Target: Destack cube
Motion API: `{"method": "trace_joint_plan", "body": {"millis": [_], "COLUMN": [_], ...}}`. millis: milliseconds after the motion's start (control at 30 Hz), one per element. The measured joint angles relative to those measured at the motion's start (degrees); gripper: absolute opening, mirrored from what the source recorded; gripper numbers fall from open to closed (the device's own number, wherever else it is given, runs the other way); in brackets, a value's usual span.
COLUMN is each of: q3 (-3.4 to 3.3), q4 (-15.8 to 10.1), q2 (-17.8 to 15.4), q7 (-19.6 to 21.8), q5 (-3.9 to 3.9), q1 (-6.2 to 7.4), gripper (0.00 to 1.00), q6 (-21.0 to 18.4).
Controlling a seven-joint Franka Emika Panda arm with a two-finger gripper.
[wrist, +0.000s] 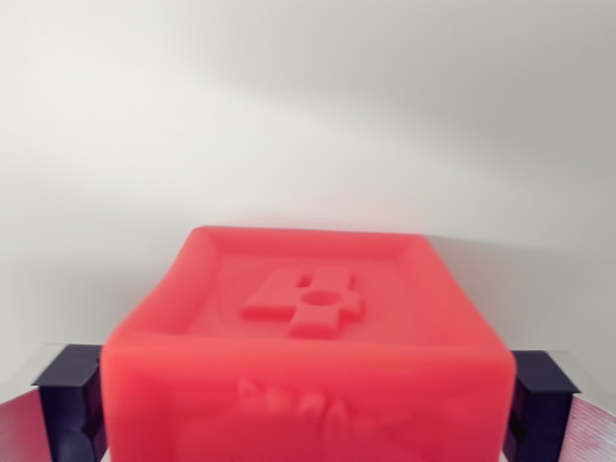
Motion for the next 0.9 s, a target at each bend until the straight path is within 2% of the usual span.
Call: {"method": "trace_joint_plan", "body": {"millis": [600,900], "q3": [0.00,-0.06], "q4": [0.0,-0.5], "q2": [-0.1,-1.7], "q7": [0.0,0.0], "q5": [0.00,0.00], "q1": [0.01,0.04], "gripper": [1.00,1.00], "q6": [0.0,-1.0]}}
